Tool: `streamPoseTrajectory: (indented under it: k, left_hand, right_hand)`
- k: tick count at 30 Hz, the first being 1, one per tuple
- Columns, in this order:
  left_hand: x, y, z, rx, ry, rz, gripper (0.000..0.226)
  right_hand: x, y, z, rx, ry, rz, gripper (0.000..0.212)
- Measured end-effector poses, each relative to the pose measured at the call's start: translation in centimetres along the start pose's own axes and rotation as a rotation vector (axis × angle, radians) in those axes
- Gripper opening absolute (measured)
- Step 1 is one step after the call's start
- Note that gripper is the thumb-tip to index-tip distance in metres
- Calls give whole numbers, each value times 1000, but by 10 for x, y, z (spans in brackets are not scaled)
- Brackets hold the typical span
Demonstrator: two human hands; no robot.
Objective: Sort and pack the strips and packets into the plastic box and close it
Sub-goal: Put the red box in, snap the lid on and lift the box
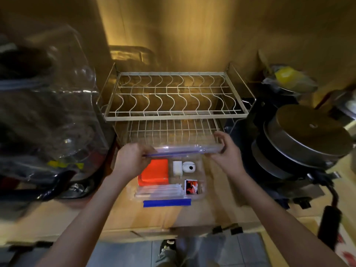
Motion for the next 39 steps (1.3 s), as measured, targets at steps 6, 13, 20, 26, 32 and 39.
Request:
streamPoseTrajectory:
  k: [6,13,20,26,32,39]
  left_hand:
    - [33,-8,6,-49,-726,402,26]
    - [-10,-36,21,356,-1743,386,72]
    - [-57,-55,4,796,-1087,115,29]
    - [-69,-46,12,762,-614,1,35]
    - [-96,-32,26,749,-476,104,38]
    - [-121,-31,36,766,-408,133,37]
  right_hand:
    - [20,-13,15,-182,343,93,26]
    - [13,-31,-14,-440,564,5,13]
    - [-16,-41,-43,-534,574,-186,35]
    - [-32,-29,-53,-386,383,-65,38]
    - [-53,-16,-72,-356,217,-82,31]
    - [-65,-24,-93,-376,190,-79,34]
Point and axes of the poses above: each hand's wrist, its own y-axis towards the middle knuckle, its own x-axis out of the back of the hand, z = x × y, the point moved 2 cm from there along y, towards the middle knuckle, and after that the axes turned 15 degrees about y, right-handed, at the moved point
